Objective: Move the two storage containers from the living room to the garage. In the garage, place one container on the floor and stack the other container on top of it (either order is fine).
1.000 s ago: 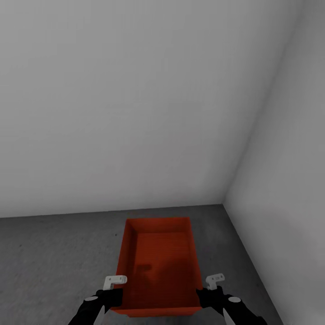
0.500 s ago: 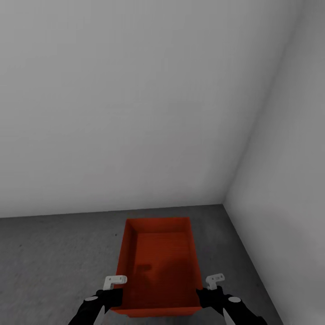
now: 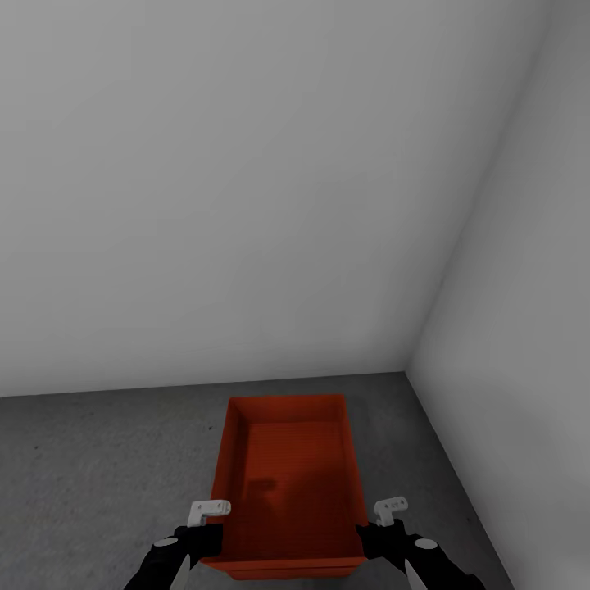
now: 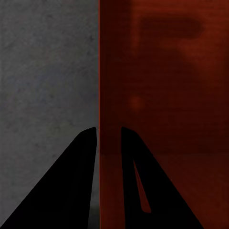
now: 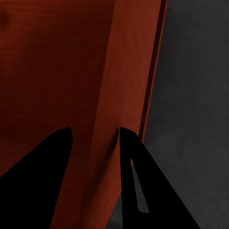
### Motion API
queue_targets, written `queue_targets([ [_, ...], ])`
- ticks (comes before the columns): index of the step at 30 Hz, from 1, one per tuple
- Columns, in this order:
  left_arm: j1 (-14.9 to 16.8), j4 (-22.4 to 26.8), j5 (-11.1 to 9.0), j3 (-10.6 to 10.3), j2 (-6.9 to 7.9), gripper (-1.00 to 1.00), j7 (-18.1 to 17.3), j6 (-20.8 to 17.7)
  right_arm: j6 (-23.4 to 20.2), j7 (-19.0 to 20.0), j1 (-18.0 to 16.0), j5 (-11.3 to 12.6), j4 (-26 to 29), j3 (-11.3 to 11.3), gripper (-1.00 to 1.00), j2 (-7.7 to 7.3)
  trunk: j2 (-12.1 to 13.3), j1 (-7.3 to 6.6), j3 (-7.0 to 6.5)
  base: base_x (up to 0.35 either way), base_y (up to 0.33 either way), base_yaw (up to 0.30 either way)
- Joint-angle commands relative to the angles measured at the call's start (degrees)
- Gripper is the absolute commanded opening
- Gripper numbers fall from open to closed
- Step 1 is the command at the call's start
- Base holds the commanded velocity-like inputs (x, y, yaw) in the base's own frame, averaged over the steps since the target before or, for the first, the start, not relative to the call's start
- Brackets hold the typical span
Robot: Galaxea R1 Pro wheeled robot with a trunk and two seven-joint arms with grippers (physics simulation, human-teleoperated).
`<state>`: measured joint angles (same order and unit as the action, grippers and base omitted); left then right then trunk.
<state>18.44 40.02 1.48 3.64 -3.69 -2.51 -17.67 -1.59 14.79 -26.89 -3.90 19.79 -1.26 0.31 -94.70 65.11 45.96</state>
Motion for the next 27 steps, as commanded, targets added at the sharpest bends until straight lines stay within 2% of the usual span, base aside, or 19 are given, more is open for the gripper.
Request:
queue_targets([
  [1,0.0,0.0,1.4,0.7,1.04,-1.00,2.1,-0.3,0.4,5.5,0.0,0.6,0.3,-1.1,-1.00,-0.04,0.0,-0.01,0.04,0.000,0.000,0.000],
  [12,0.0,0.0,1.3,0.7,0.97,-1.00,2.1,-0.3,0.4,5.6,0.0,0.6,0.3,-1.1,-1.00,-0.04,0.0,-0.01,0.04,0.000,0.000,0.000],
  [19,0.0,0.0,1.4,0.7,0.97,-1.00,2.1,-0.3,0.4,5.6,0.0,0.6,0.3,-1.1,-1.00,-0.04,-2.8,1.53,1.30,0.000,0.000,0.000],
  [27,0.0,0.0,1.4,0.7,0.97,-1.00,2.1,-0.3,0.4,5.5,0.0,0.8,0.3,-1.1,-1.00,-0.04,-2.8,1.53,1.30,0.000,0.000,0.000],
])
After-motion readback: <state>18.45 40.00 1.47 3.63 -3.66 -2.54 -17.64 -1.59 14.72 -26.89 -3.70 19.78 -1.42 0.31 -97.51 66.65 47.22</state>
